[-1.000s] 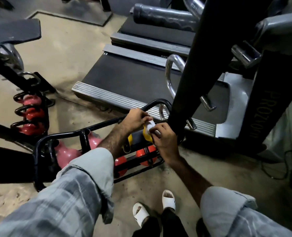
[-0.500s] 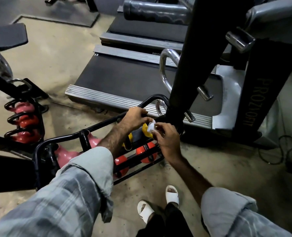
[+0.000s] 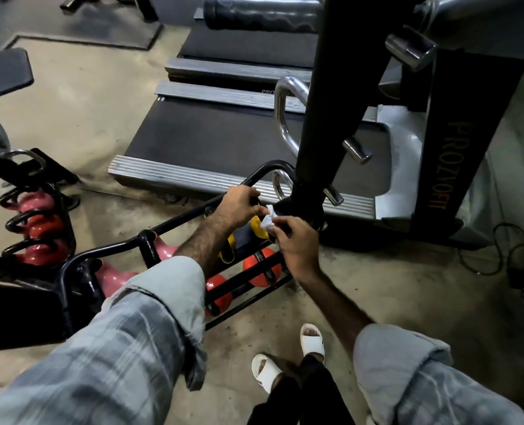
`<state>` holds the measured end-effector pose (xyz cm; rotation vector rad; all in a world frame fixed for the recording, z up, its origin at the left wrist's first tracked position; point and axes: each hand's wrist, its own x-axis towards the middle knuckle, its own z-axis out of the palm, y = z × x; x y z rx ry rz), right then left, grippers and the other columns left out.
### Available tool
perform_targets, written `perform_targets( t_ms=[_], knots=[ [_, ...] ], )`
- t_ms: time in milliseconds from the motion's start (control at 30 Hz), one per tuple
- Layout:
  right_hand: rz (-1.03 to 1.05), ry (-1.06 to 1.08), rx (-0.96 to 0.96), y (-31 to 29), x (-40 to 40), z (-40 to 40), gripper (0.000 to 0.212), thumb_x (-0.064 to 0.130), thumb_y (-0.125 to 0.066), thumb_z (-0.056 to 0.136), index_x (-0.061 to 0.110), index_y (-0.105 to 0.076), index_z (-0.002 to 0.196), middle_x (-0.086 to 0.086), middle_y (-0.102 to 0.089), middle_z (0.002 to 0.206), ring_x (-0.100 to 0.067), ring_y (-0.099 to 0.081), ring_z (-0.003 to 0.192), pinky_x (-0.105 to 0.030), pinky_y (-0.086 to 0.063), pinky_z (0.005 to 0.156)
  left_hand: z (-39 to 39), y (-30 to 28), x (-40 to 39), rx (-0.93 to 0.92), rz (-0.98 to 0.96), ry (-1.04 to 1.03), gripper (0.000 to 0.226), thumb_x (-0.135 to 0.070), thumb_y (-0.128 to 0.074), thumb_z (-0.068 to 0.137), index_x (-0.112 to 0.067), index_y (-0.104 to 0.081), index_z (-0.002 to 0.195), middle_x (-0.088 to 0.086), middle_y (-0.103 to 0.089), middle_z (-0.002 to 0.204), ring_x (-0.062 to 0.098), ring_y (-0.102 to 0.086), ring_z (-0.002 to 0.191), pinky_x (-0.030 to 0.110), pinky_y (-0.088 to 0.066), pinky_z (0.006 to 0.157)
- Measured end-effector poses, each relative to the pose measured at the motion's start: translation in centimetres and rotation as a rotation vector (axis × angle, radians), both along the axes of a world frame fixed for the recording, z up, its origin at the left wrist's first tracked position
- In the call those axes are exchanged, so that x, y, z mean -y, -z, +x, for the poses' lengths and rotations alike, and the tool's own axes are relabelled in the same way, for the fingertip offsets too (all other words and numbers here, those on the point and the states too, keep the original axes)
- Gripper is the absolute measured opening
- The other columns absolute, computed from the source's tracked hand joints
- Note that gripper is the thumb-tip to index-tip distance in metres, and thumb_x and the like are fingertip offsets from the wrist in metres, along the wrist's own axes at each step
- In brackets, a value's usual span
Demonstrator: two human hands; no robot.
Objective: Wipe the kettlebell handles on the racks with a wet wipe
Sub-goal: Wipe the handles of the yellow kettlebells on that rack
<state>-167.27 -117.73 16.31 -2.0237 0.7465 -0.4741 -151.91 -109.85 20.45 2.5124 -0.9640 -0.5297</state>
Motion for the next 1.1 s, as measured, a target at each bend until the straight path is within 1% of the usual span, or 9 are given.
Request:
perform_targets(
  t_ms=[100, 200, 333, 467, 533, 667, 800, 1000, 1100],
  knots=[
    [0.208, 0.015, -0.013, -0.2, 0.5, 0.6, 0.021, 0.028, -0.076, 0.082, 0.018, -0.077, 0.100, 0.007, -0.075, 0.092, -0.001, -0.068, 0.082, -0.016, -0.052, 0.073, 0.1, 0.1, -0.1, 0.020, 0.001, 0.002, 0.030, -0.032, -0.075, 0.073, -0.005, -0.062, 0.072, 0.012, -0.064, 0.071, 0.026, -0.058, 0.073, 0.029, -0.036, 0.059],
    [0.425, -0.035, -0.030, 0.4, 2.0, 0.5, 0.018, 0.026, -0.076, 0.082, 0.018, -0.077, 0.098, 0.004, -0.076, 0.088, -0.006, -0.070, 0.081, -0.026, -0.056, 0.078, 0.2, 0.2, -0.1, 0.007, 0.007, 0.003, 0.031, -0.038, -0.076, 0.071, -0.009, -0.067, 0.075, 0.007, -0.066, 0.073, 0.021, -0.058, 0.073, 0.030, -0.040, 0.060],
    [0.315, -0.149, -0.120, 0.9, 2.9, -0.7, 0.025, 0.019, -0.079, 0.077, 0.020, -0.076, 0.102, 0.007, -0.075, 0.092, -0.005, -0.070, 0.086, -0.030, -0.057, 0.085, 0.0, 0.3, 0.1, -0.008, -0.006, -0.003, 0.033, -0.038, -0.076, 0.072, -0.010, -0.060, 0.068, 0.006, -0.061, 0.068, 0.022, -0.055, 0.069, 0.027, -0.031, 0.059],
    [0.027, -0.134, -0.165, 1.4, 1.0, -1.6, 0.031, 0.015, -0.080, 0.076, 0.017, -0.071, 0.106, 0.004, -0.071, 0.097, -0.006, -0.064, 0.083, -0.016, -0.051, 0.072, -0.2, -0.1, 0.0, 0.008, -0.018, -0.006, 0.034, -0.037, -0.076, 0.073, -0.015, -0.052, 0.064, 0.005, -0.055, 0.064, 0.021, -0.048, 0.066, 0.027, -0.027, 0.058],
    [-0.019, -0.054, -0.108, 1.6, -0.3, -1.3, 0.028, 0.018, -0.080, 0.076, 0.016, -0.069, 0.102, 0.003, -0.067, 0.094, -0.009, -0.061, 0.081, -0.021, -0.050, 0.069, -0.3, -0.1, 0.0, 0.016, -0.028, -0.009, 0.036, -0.036, -0.076, 0.072, -0.013, -0.051, 0.063, 0.007, -0.054, 0.064, 0.025, -0.051, 0.067, 0.028, -0.026, 0.057],
    [0.069, 0.134, -0.022, 1.0, -2.3, -0.1, 0.026, 0.022, -0.080, 0.075, 0.016, -0.067, 0.095, 0.003, -0.064, 0.093, -0.009, -0.059, 0.080, -0.020, -0.045, 0.066, -0.4, 0.1, -0.2, 0.048, -0.047, -0.025, 0.038, -0.036, -0.076, 0.074, -0.002, -0.058, 0.070, 0.016, -0.062, 0.071, 0.031, -0.056, 0.074, 0.031, -0.029, 0.058],
    [0.342, 0.320, 0.033, 1.2, -3.4, 0.5, 0.027, 0.025, -0.082, 0.073, 0.026, -0.066, 0.094, 0.001, -0.068, 0.093, -0.008, -0.065, 0.077, -0.026, -0.056, 0.063, -0.4, 0.2, -0.3, 0.049, -0.057, -0.037, 0.037, -0.036, -0.075, 0.074, -0.003, -0.060, 0.072, 0.015, -0.062, 0.071, 0.030, -0.056, 0.074, 0.031, -0.031, 0.059],
    [0.137, -0.031, -0.029, 1.8, -2.4, -2.1, 0.057, 0.006, -0.070, 0.085, 0.022, -0.053, 0.138, 0.004, -0.066, 0.124, -0.004, -0.062, 0.108, -0.012, -0.049, 0.092, -0.2, 0.3, -1.0, 0.007, -0.062, -0.037, 0.037, -0.037, -0.076, 0.074, -0.017, -0.046, 0.062, -0.007, -0.042, 0.054, 0.019, -0.046, 0.063, 0.028, -0.026, 0.057],
    [-0.071, -0.095, -0.044, 1.9, -1.1, -2.3, 0.056, 0.008, -0.070, 0.085, 0.027, -0.054, 0.136, 0.003, -0.073, 0.108, -0.007, -0.067, 0.089, -0.023, -0.056, 0.078, -0.1, 0.3, -1.1, 0.011, -0.064, -0.030, 0.037, -0.037, -0.076, 0.072, -0.016, -0.047, 0.061, -0.004, -0.043, 0.055, 0.022, -0.052, 0.066, 0.028, -0.028, 0.055]
  ],
)
